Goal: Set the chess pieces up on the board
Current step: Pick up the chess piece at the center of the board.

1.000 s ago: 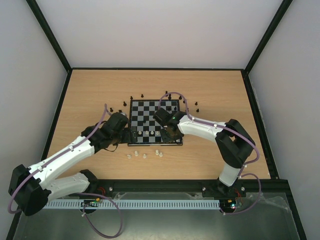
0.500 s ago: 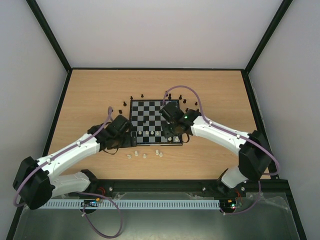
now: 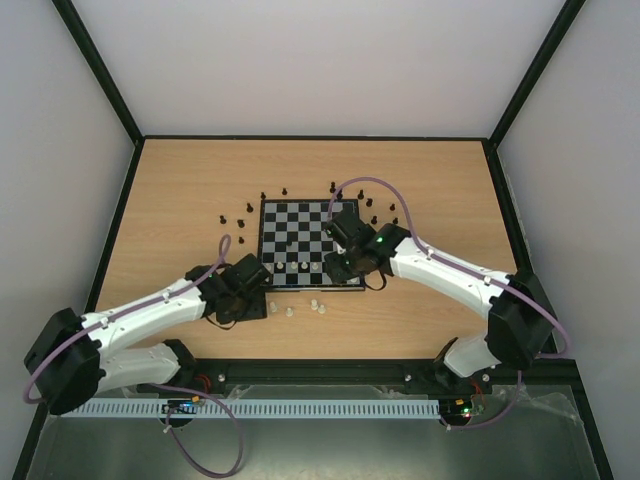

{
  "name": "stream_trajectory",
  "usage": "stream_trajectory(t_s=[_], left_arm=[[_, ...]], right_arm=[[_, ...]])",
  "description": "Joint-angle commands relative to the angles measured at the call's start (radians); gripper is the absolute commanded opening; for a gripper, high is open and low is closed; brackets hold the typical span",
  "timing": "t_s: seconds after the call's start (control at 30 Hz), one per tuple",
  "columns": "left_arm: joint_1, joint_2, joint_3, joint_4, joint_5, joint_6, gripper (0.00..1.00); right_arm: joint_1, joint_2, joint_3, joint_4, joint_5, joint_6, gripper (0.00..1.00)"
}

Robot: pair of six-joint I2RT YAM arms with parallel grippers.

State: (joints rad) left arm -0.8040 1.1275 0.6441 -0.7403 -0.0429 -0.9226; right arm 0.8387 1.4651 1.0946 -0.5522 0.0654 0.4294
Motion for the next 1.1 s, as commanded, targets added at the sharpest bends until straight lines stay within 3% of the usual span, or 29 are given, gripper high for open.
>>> stream_trajectory(t_s=[0.0, 0.2, 0.63, 1.07], left_arm=[[-0.042, 0.047, -0.012, 0.027, 0.014, -0.066, 0.64], [-0.048, 0.109, -0.028, 0.074, 0.011, -0.060, 0.50], [-0.040, 0.219, 0.009, 0.120, -0.028, -0.002, 0.36], [-0.039, 0.223, 0.075, 0.045, -0.064, 0.021, 0.38]], right_arm=[[-0.003, -0.033, -0.018, -0.006, -0.044, -0.013, 0.50], [-0.003, -0.042, -0.023, -0.003, -0.051, -0.014, 0.50], [-0.003, -0.050, -0.024, -0.005, -0.042, -0.013, 0.49], [-0.003, -0.042, -0.025, -0.003, -0.046, -0.015, 0.49]])
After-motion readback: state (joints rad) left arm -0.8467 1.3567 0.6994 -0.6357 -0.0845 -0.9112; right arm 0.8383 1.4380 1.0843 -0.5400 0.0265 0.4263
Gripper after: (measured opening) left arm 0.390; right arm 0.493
